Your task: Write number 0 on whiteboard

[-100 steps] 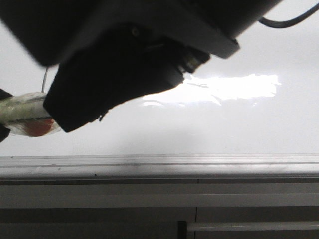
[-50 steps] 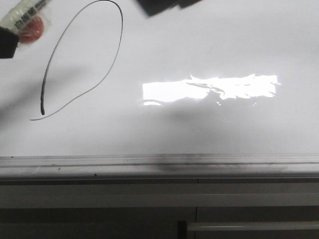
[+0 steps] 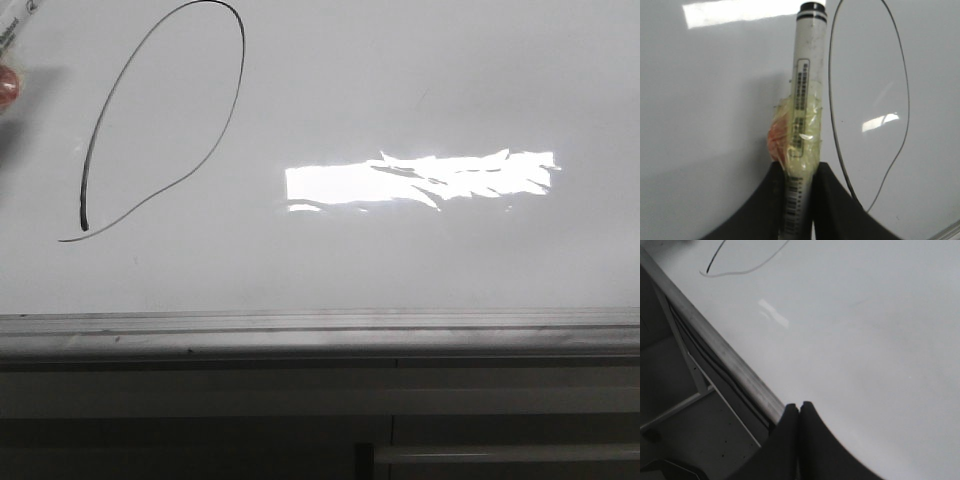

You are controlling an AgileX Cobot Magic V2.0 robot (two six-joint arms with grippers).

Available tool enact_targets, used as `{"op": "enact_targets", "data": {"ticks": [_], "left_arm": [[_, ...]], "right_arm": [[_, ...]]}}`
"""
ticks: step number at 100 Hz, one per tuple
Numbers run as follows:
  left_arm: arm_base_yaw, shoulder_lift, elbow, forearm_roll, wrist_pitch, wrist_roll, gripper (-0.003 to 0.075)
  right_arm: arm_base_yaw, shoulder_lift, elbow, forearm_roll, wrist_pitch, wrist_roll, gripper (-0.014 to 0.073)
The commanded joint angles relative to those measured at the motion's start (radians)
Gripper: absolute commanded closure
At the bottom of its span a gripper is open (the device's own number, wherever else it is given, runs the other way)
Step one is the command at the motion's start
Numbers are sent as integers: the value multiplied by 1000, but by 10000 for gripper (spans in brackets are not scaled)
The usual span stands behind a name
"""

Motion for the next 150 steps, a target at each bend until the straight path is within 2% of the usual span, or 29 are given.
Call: {"op": "enact_targets", "data": {"ticks": [1, 11, 34, 59, 88, 106, 150], "left_arm": [[-6, 10, -27, -31, -13, -45, 740], [-6, 37, -27, -31, -25, -100, 740], [-6, 166, -59, -31, 64, -133, 740], [-6, 267, -129, -31, 67, -144, 740], [-6, 207, -131, -31, -34, -200, 740], [-6, 144, -96, -31, -105, -309, 740], [-6, 128, -54, -31, -97, -359, 740]], "right_arm": [[-7, -20, 32, 3, -111, 3, 663], [-7, -22, 76, 11, -160, 3, 663], [-7, -22, 88, 11, -230, 3, 663], [-7, -17, 98, 11, -244, 3, 663], [-7, -16, 118, 11, -269, 3, 663], [-7, -16, 118, 11, -269, 3, 663], [-7, -16, 118, 11, -274, 3, 663]]}}
